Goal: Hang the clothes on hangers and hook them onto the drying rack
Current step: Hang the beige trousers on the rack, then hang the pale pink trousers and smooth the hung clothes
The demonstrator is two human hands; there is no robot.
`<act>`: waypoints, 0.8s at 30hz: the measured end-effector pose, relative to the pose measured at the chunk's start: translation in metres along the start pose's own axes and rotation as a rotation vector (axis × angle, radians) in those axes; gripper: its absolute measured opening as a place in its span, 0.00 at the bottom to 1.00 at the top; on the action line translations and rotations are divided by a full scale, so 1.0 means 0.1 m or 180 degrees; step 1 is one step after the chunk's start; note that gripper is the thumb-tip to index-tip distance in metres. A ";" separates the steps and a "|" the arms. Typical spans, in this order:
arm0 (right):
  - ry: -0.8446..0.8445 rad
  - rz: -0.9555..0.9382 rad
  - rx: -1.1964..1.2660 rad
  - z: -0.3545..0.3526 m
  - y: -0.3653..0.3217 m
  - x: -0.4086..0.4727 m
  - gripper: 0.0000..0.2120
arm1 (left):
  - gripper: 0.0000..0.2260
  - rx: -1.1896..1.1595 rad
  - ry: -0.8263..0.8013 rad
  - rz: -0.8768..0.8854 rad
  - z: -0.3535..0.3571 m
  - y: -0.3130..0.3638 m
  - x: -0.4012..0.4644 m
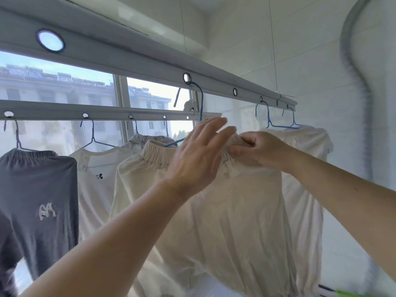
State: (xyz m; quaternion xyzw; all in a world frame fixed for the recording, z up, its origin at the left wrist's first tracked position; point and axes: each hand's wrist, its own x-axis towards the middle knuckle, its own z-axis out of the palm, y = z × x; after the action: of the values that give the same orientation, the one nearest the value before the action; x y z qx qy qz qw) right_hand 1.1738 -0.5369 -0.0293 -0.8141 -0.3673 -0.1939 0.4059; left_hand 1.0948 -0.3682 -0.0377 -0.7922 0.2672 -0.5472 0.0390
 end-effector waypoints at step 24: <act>0.0663 0.0930 -0.1069 -0.79 0.81 -0.10 0.12 | 0.15 0.0975 -0.1819 -0.0790 0.84 0.79 1.00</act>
State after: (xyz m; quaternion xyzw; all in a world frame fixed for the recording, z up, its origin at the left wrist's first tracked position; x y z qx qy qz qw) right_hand 1.2274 -0.6371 -0.0310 -0.8903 -0.1644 -0.2743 0.3243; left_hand 1.1652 -0.5021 -0.0142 -0.9249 0.0618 -0.3376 0.1638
